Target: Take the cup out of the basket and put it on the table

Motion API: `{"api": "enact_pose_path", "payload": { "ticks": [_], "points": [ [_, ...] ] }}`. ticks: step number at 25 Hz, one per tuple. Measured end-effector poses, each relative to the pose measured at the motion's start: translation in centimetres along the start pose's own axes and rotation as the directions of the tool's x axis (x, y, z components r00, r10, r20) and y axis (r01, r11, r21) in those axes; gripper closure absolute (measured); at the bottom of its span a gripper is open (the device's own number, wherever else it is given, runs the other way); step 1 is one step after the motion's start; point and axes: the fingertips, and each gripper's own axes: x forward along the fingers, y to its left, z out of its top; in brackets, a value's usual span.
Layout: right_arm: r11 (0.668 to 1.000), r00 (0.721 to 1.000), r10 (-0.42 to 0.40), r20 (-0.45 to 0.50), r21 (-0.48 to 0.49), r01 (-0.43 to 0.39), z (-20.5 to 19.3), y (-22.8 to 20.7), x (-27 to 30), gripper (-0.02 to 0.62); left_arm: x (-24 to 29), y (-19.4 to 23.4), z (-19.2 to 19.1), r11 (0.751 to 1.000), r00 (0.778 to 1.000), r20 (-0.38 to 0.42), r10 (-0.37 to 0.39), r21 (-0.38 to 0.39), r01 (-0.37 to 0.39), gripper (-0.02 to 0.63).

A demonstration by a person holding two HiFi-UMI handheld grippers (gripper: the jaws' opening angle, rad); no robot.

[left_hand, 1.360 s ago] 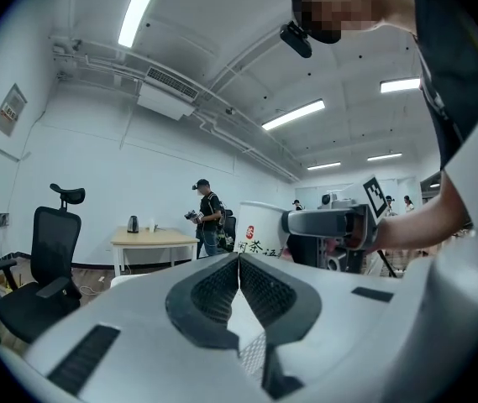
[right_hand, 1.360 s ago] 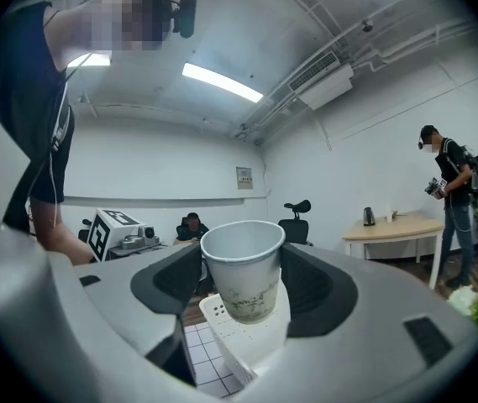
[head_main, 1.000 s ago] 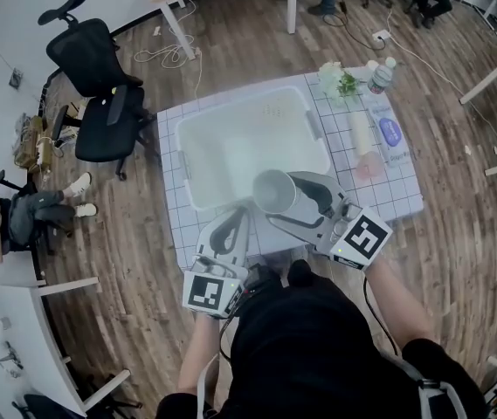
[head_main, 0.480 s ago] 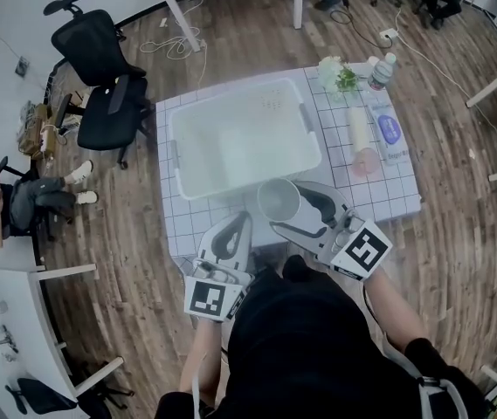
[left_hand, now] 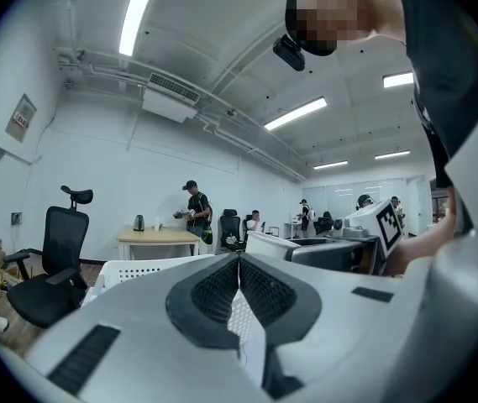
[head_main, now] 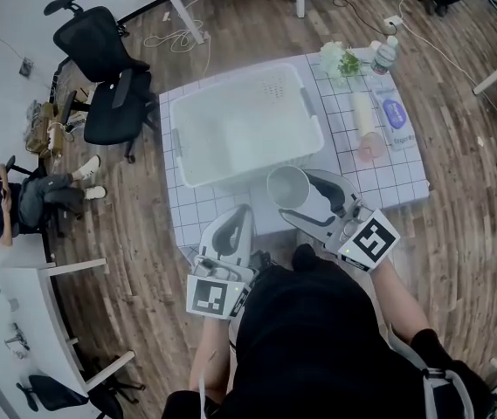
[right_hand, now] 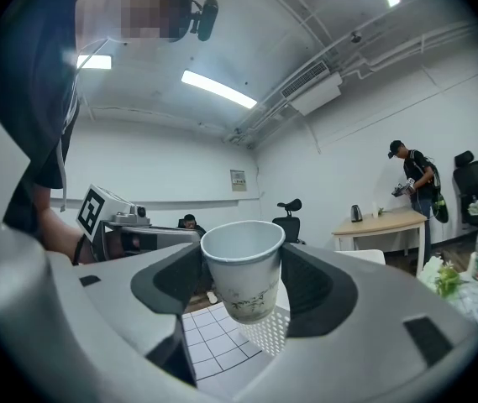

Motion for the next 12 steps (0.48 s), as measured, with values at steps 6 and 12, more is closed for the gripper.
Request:
{"api": "enact_pose_path", "payload": {
  "ticks": [6,12],
  "points": [
    [1.0,1.0,-0.022,0.003,-0.009,0.022,0.6,2.1,0.7,0.29,-2.3,0.7,0.7,0.999,0.999,0.007,-0.037,0.012,0.037,0.595],
    [0.999,0.999,-0.032,0.007,-0.012,0.032,0.6,6.2,1.0,0.29,-6.4,1.3,-0.2,0.997,0.997,0.01,-0.08,0.015,0.079,0.595]
  ]
}}
